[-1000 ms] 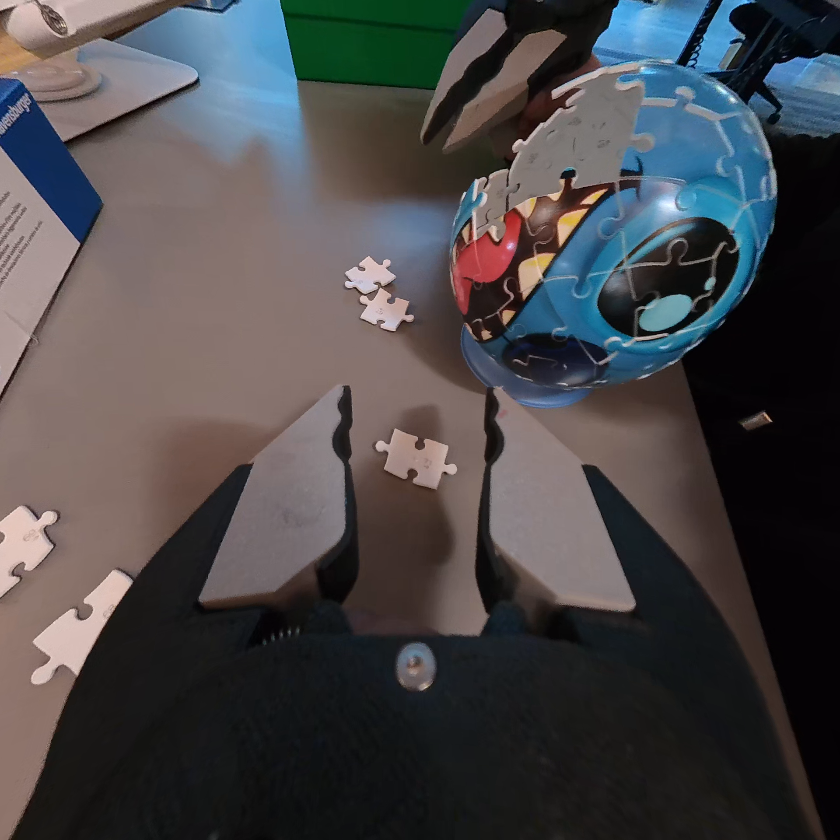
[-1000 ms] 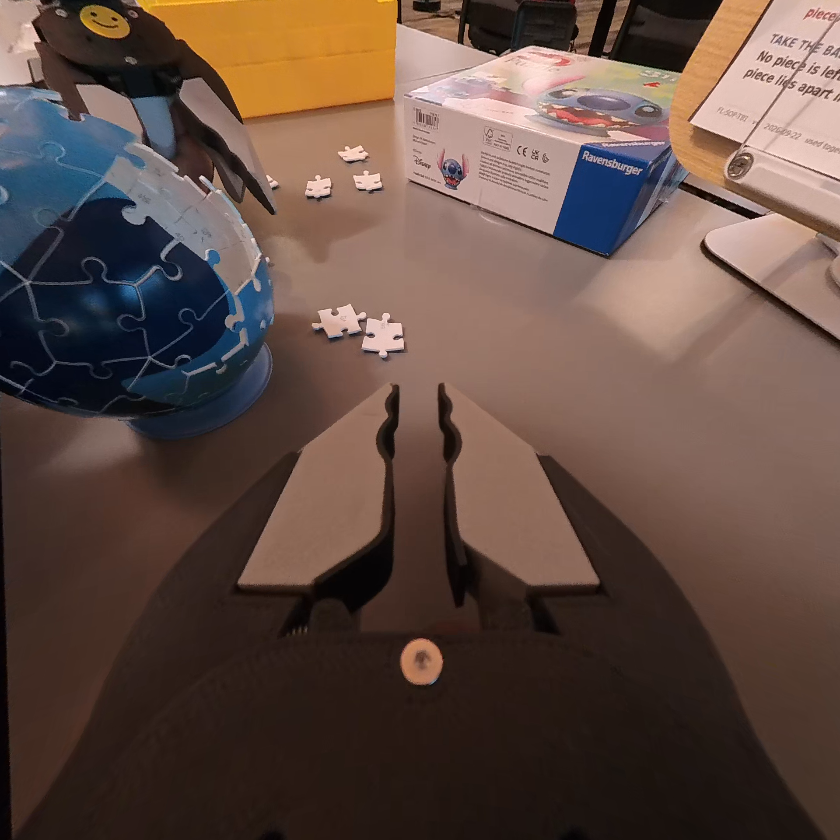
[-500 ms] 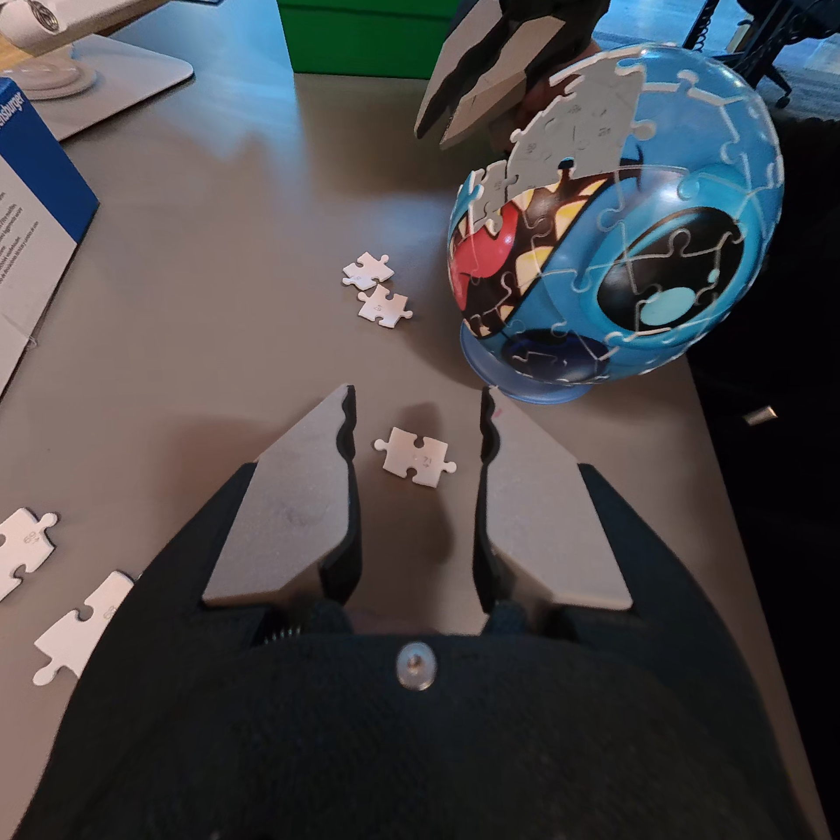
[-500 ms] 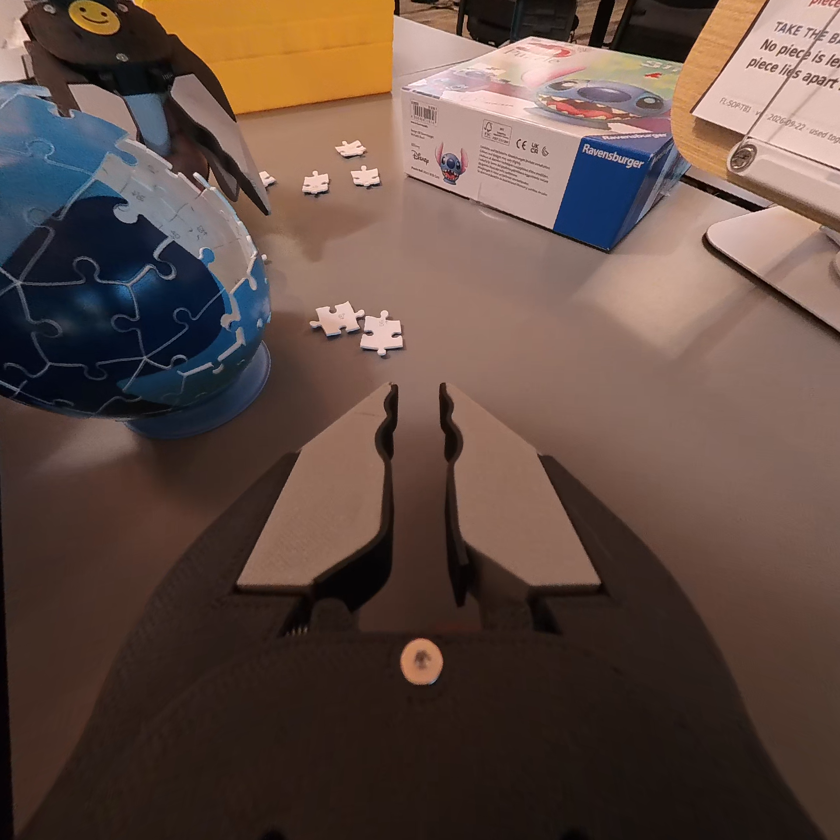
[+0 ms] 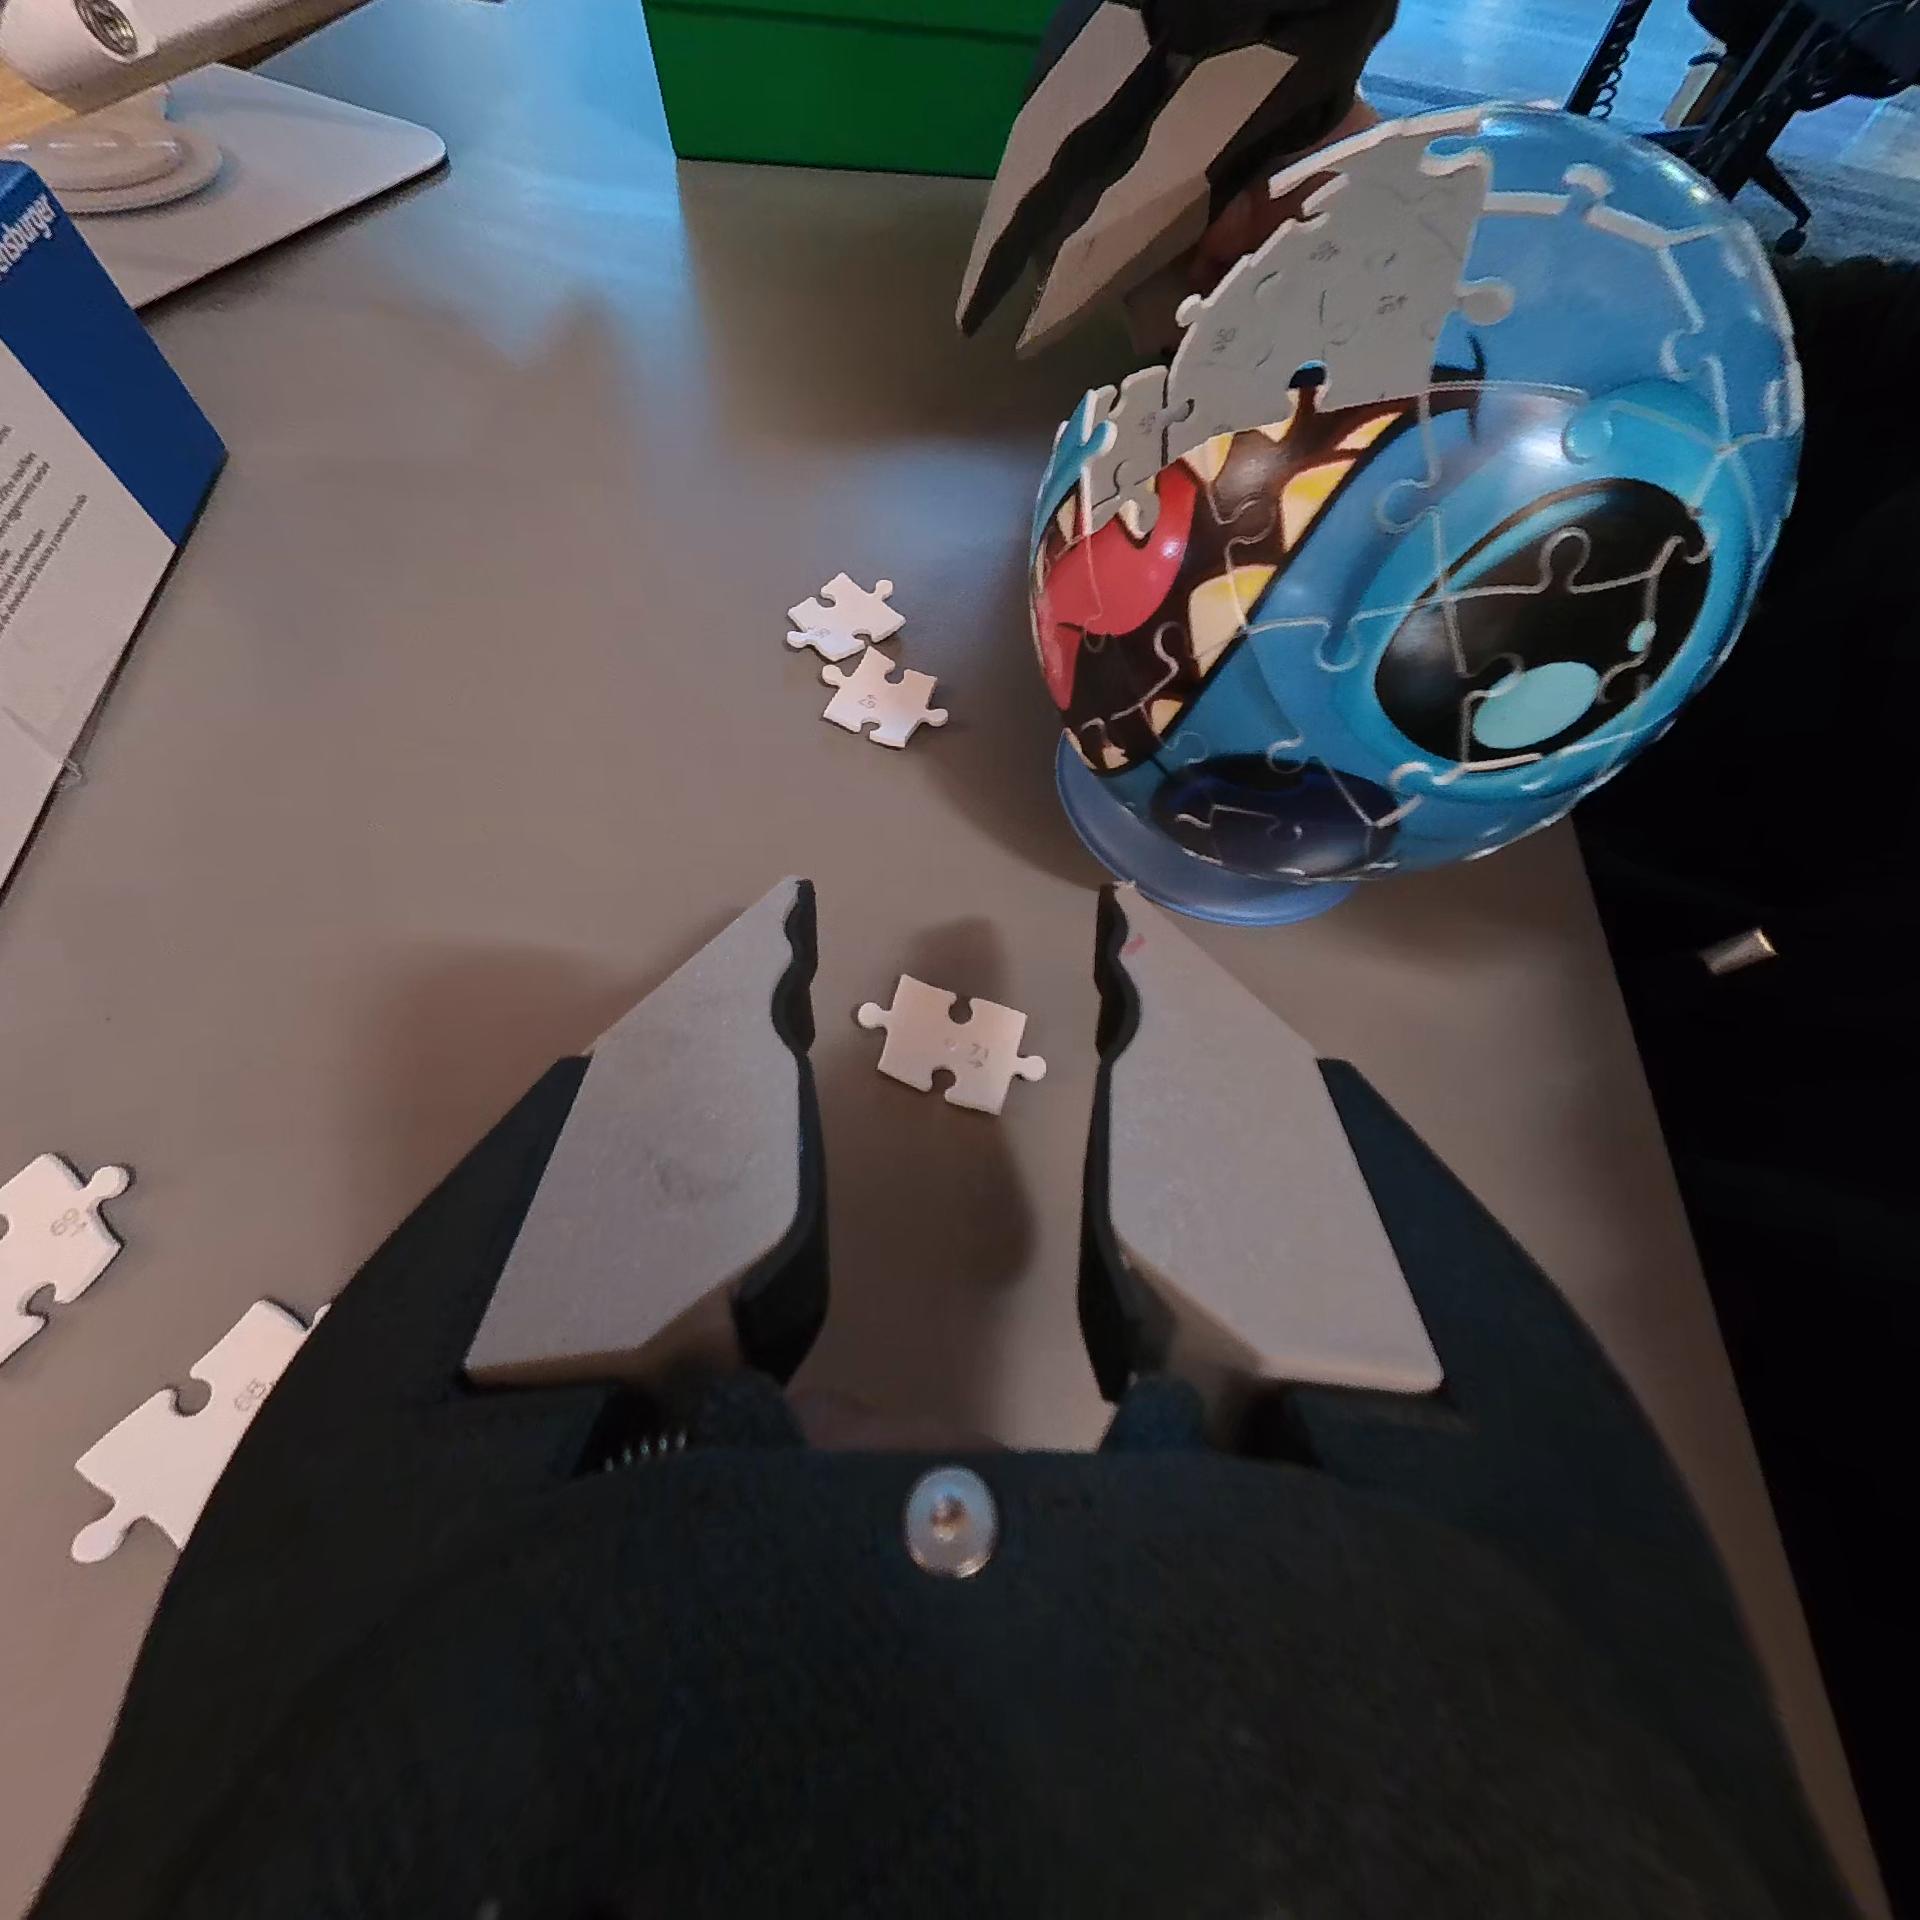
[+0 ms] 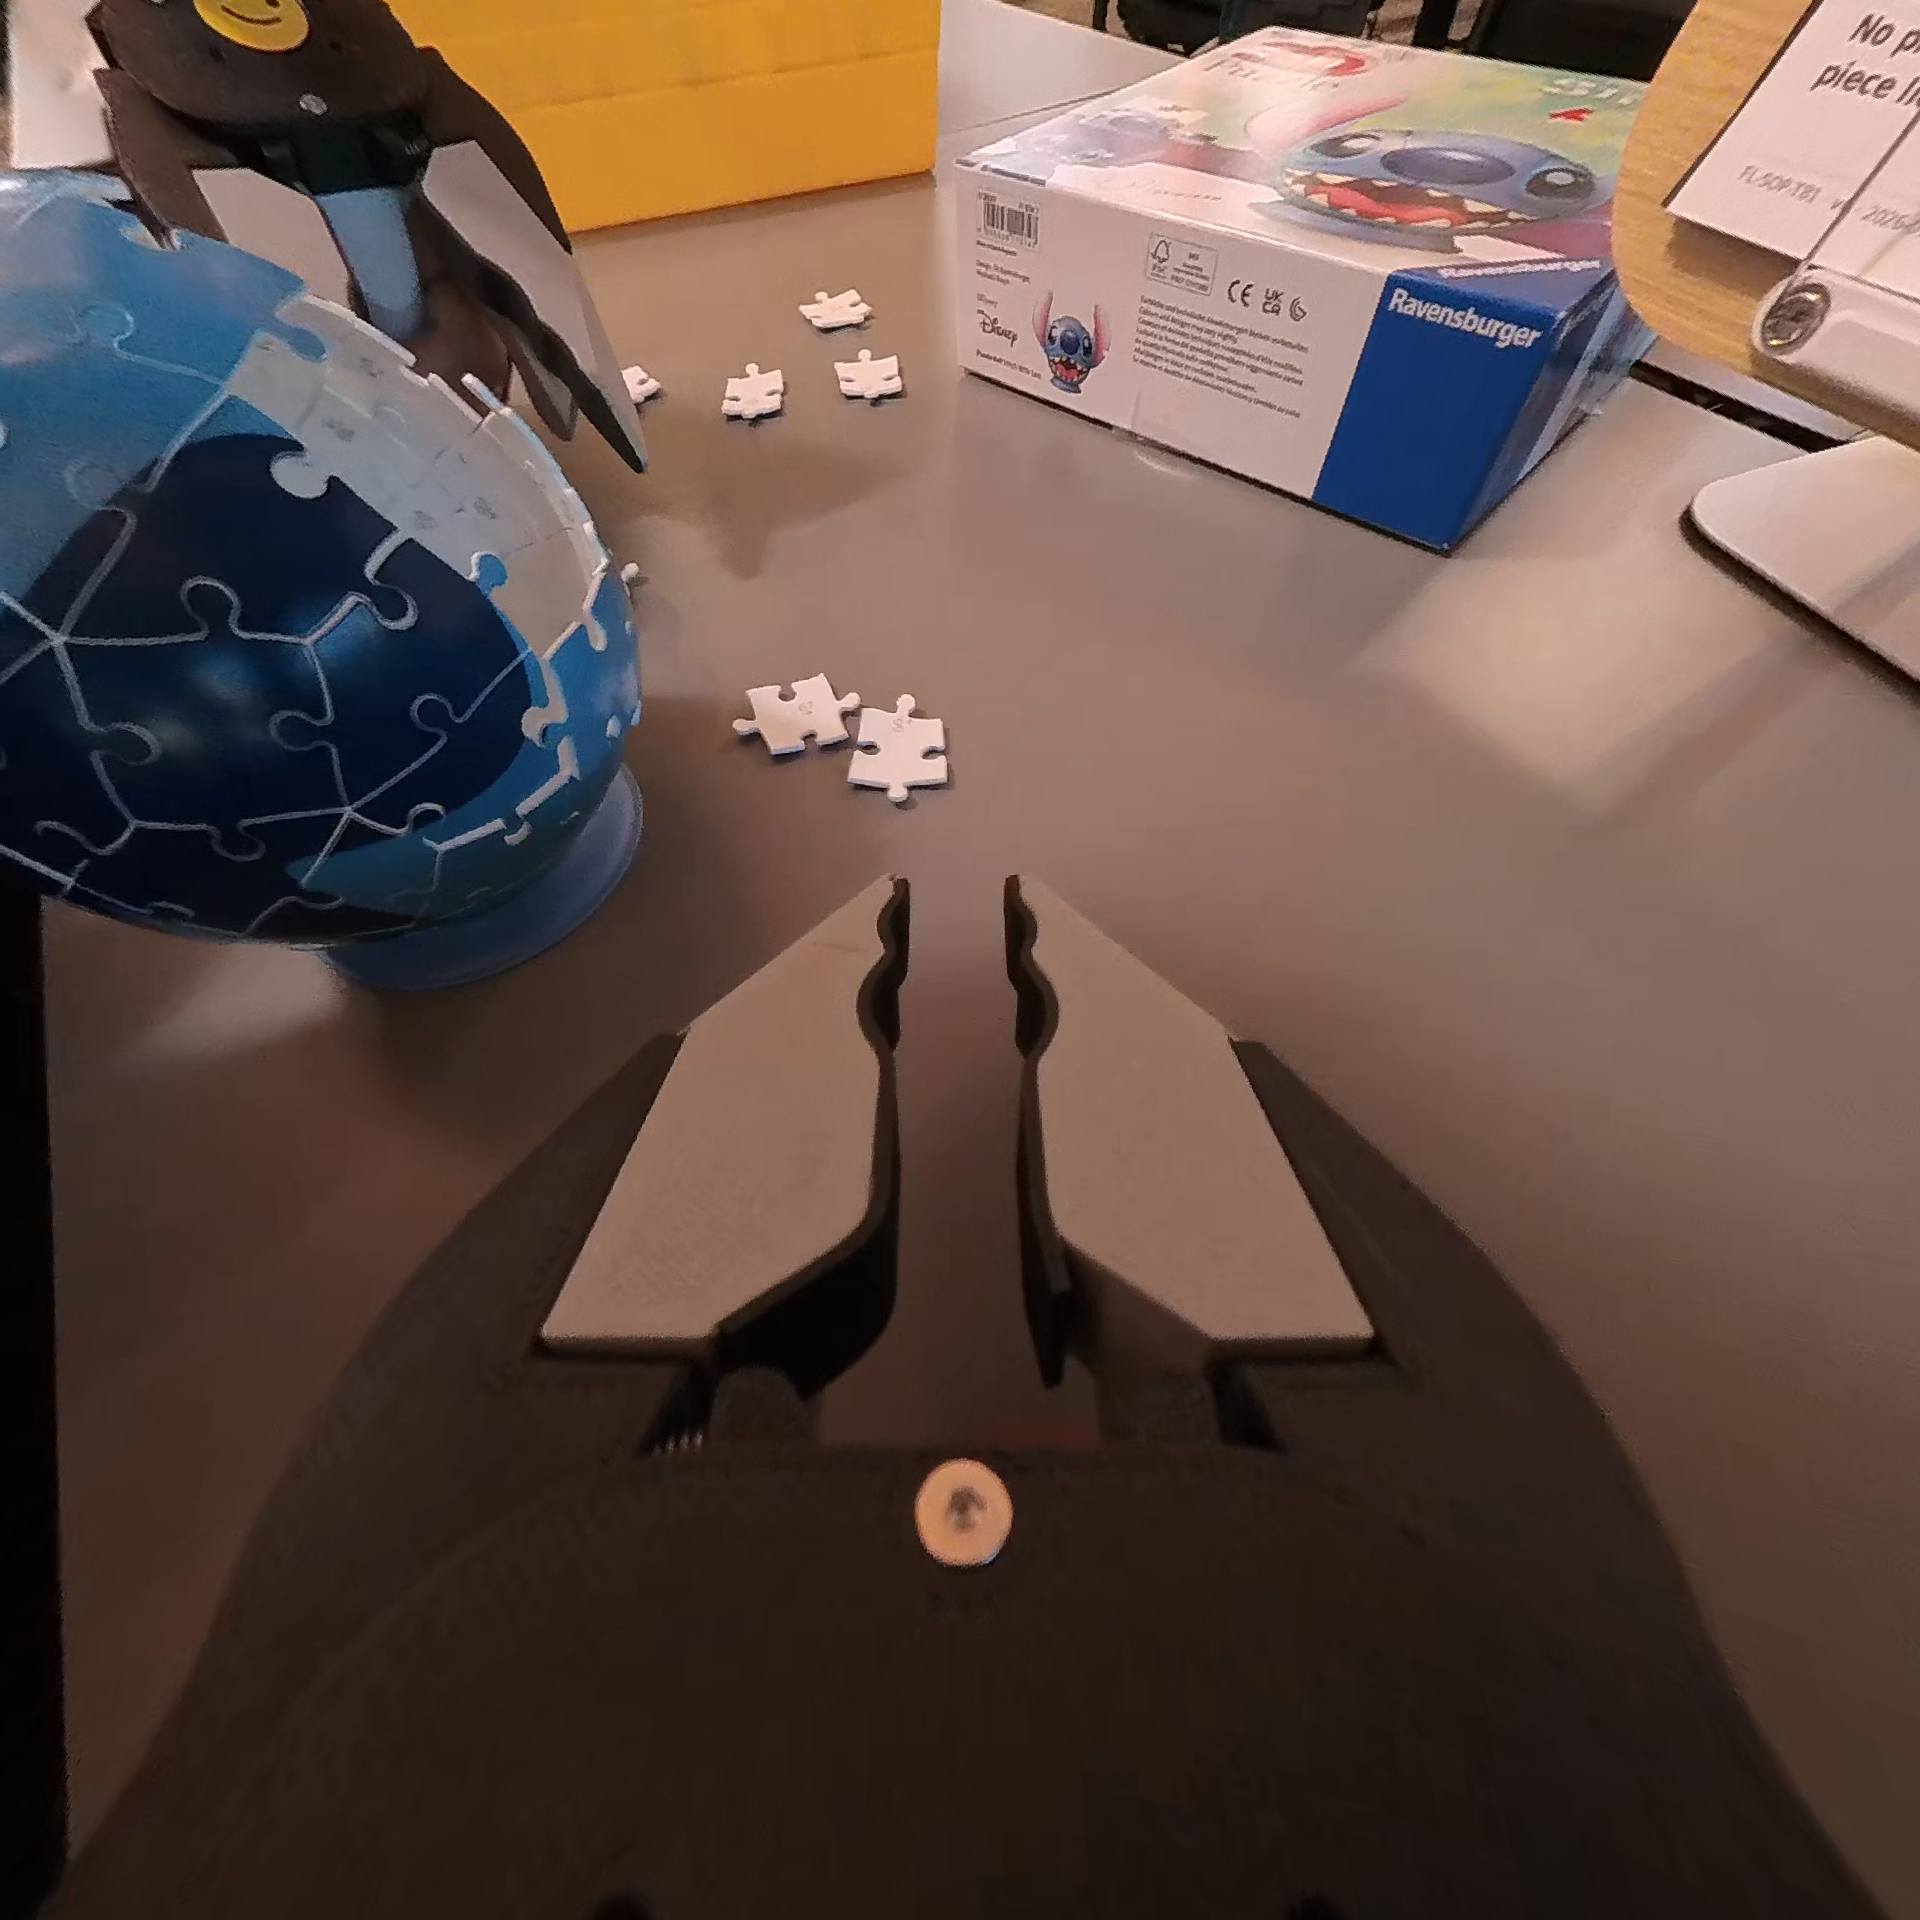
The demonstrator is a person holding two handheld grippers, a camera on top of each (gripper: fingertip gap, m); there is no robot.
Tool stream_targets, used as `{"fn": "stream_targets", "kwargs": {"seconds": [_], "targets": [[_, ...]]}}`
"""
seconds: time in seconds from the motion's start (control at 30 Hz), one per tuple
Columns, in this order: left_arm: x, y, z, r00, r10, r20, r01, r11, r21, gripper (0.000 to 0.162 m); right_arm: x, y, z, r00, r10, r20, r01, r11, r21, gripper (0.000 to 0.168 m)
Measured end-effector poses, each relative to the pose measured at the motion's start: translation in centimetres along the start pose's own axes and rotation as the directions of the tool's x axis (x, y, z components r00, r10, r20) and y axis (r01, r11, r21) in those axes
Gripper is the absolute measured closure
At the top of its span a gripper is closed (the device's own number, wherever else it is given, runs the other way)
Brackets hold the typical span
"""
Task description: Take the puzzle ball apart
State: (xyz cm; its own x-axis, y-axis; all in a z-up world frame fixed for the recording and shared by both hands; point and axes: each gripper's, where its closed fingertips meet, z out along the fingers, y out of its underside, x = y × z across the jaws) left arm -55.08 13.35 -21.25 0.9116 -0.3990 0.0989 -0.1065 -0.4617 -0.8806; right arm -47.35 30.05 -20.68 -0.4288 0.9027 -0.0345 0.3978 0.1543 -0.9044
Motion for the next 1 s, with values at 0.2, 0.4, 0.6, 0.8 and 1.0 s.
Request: {"fn": "stream_targets", "kwargs": {"seconds": [0.2, 0.4, 0.6, 0.8, 1.0], "targets": [[-0.1, 0.0, 0.0, 1.000, -0.011, -0.004, 0.011, 1.000, 0.002, 0.110, -1.0, -1.0, 0.0, 0.995, 0.020, 0.100, -0.025, 0.998, 0.051, 0.154], [-0.3, -0.2, -0.2, 1.000, -0.028, -0.003, 0.028, 0.999, 0.016, 0.110, -2.3, -2.1, 0.9, 0.977, -0.061, 0.202, 0.062, 0.998, 0.003, 0.145], [-0.6, -0.3, -0.6, 0.997, -0.066, -0.030, 0.067, 0.997, 0.038, 0.108, -2.7, -2.0, 4.0, 0.938, -0.130, 0.320, 0.171, 0.980, -0.102, 0.138], [-1.7, -0.4, -1.2, 0.992, -0.123, -0.021, 0.124, 0.990, 0.063, 0.108, -2.2, -0.8, 6.8, 0.915, -0.094, 0.391, 0.179, 0.966, -0.185, 0.133], [-1.9, -0.3, -1.1, 0.985, -0.168, -0.047, 0.171, 0.984, 0.054, 0.110, -2.2, 0.6, 8.6, 0.909, -0.097, 0.407, 0.215, 0.942, -0.257, 0.127]]}}
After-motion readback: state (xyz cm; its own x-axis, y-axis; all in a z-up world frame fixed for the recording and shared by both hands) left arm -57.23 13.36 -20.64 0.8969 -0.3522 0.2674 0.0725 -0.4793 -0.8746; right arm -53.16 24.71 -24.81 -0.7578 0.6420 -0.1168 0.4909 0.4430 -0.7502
